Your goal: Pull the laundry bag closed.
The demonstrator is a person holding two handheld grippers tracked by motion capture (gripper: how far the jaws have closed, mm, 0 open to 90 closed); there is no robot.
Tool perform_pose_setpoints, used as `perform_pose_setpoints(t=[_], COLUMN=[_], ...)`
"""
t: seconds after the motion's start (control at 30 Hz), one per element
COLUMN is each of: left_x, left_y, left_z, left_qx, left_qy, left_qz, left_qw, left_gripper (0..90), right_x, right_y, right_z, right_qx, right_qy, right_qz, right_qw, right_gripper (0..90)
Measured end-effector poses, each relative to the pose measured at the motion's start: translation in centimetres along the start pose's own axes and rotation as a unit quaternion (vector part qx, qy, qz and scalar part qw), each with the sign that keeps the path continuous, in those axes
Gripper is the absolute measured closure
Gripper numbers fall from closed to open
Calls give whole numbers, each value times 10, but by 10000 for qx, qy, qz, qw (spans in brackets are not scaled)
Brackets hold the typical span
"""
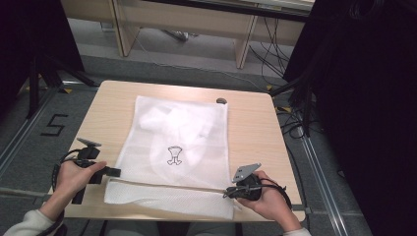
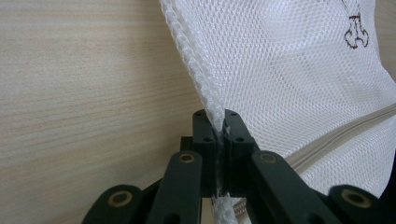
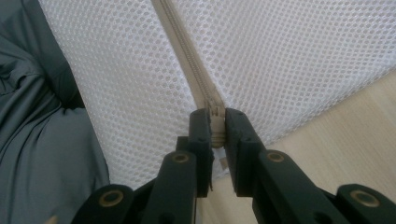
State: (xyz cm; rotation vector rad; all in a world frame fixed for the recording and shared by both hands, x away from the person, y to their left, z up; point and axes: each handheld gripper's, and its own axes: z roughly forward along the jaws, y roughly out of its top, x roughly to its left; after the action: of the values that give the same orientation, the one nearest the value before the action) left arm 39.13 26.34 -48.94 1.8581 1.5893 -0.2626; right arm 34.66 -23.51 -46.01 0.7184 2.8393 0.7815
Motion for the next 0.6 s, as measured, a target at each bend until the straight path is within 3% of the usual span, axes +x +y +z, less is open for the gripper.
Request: perform_pose_setpoints(t=[0.2, 0.27, 0.4, 0.43, 0.47, 0.5, 0.57, 0.6], left_x=[0, 1, -1, -1, -1, 0, 2, 4], left_y=[-1, -2, -4, -5, -7, -8, -13, -15], left_z=[1, 2, -1, -3, -6, -8, -14, -16], left_qx=[-32, -86, -520, -658, -808, -907, -1276, -1345], left_qy=[43, 70, 217, 240, 263, 318, 492, 557], left_qz=[23, 47, 136, 182, 284, 381, 600, 674], left_qw=[10000, 9999, 9983, 9974, 9960, 9946, 9888, 9870], left_gripper=[826, 791, 656, 624, 539, 539, 459, 424], right_x=[0, 1, -2, -3, -6, -6, -11, -12], right_y=[0, -1, -3, -2, -2, -2, -4, -6], right_z=[3, 5, 3, 3, 1, 1, -1, -2], right_qx=[82, 124, -379, -563, -738, -738, -914, -1008], right_qy=[-36, -95, -3, -43, -274, -274, -553, -634], right_qz=[-81, -51, 268, 286, 384, 384, 393, 568], right_qw=[9999, 9999, 9989, 9980, 9962, 9962, 9935, 9913], right_gripper=[817, 773, 646, 632, 611, 611, 607, 607])
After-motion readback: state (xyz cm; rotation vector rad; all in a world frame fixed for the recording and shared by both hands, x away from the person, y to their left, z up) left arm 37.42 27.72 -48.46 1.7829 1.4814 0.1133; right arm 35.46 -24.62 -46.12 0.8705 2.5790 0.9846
